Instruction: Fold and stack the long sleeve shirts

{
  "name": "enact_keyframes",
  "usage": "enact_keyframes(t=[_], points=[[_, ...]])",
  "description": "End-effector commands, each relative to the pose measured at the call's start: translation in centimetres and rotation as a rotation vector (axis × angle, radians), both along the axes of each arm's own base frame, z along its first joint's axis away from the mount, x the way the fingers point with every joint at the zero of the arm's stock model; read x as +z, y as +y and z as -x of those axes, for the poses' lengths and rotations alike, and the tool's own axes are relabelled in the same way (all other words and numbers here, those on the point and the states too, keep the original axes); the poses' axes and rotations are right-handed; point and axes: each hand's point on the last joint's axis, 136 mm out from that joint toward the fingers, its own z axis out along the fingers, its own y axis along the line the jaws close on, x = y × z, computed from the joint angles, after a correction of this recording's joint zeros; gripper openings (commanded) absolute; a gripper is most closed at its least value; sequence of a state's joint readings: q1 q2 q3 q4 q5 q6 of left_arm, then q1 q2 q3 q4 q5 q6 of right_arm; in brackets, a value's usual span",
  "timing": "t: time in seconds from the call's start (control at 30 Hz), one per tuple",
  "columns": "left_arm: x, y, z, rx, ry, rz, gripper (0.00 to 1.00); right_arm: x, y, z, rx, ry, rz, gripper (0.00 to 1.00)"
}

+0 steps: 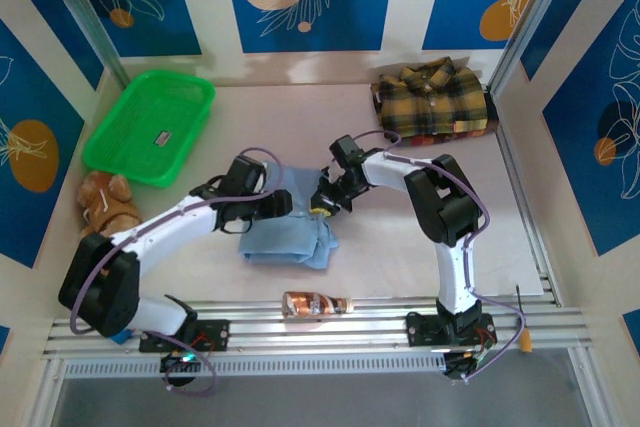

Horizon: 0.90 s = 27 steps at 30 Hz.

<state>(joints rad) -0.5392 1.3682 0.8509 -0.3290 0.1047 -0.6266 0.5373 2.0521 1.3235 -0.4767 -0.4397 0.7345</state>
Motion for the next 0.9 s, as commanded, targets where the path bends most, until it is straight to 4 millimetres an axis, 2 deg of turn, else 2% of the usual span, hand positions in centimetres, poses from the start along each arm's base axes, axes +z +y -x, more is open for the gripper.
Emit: enact_keyframes(t=[0.0, 0.1, 0.23, 0.4, 0.5, 0.6, 0.67, 0.73, 0.87], points=[[4.3, 3.2, -0.8, 0.072, -0.071, 0.026, 0.88, 1.1, -2.7, 0.1, -0.018, -0.006, 0.136, 0.00], [7.5, 6.0, -1.6, 0.129, -0.135, 0.030, 1.00, 3.9, -5.8, 0.0, -0.033, -0.063, 0.223, 0.00], [11.1, 8.5, -2.6, 0.176, -0.210, 0.030, 1.00, 8.3, -12.0, -0.5, -0.066, -0.163, 0.400, 0.00], [13.8, 9.2, -3.9, 0.191, -0.251, 0.072, 1.00, 15.4, -21.0, -2.2, -0.096, -0.354, 0.699, 0.00], [14.1, 8.9, -4.7, 0.190, -0.256, 0.099, 1.00, 19.4, -24.1, -3.0, -0.060, -0.460, 0.879, 0.00], [14.1, 8.3, -5.3, 0.186, -0.250, 0.133, 1.00, 22.2, -24.8, -3.7, 0.005, -0.549, 1.041, 0.00], [14.1, 7.9, -5.5, 0.178, -0.245, 0.152, 1.00, 22.6, -23.8, -4.0, 0.111, -0.591, 1.136, 0.00], [13.7, 7.9, -5.5, 0.177, -0.235, 0.156, 1.00, 20.9, -21.7, -4.1, 0.265, -0.582, 1.198, 0.00], [12.9, 8.1, -4.9, 0.179, -0.216, 0.142, 1.00, 13.2, -17.2, -2.7, 0.503, -0.422, 1.239, 0.00]])
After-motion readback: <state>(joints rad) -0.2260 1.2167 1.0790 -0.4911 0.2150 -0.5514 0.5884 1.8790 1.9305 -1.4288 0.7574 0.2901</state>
